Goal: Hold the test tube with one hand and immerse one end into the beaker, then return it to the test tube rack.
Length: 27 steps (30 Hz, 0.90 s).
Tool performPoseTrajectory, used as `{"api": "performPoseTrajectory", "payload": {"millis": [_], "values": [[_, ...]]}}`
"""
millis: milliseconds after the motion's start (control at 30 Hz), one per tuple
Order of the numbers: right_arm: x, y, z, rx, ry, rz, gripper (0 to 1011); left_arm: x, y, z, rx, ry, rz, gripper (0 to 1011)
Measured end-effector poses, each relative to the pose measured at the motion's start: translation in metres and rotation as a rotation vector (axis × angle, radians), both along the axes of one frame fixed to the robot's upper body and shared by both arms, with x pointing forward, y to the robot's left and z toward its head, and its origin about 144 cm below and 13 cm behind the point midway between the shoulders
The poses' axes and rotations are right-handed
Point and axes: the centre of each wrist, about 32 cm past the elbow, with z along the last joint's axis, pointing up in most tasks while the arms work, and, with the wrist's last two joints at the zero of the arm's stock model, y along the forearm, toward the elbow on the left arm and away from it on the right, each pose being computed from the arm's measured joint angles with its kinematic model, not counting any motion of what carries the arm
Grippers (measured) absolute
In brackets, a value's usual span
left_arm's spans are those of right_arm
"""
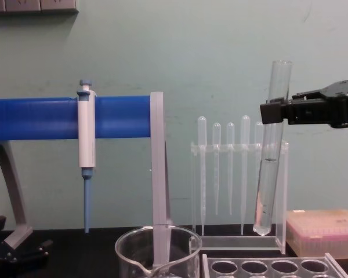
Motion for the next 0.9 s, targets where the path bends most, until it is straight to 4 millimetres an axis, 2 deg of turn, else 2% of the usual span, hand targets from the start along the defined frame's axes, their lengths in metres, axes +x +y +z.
{"api": "performPoseTrajectory", "payload": {"millis": [900], "values": [[0.0000, 0.0000, 0.0000, 0.000, 0.000, 0.000, 241, 0.0000, 0.0000, 0.0000, 0.000, 0.000, 0.000, 1000]]}}
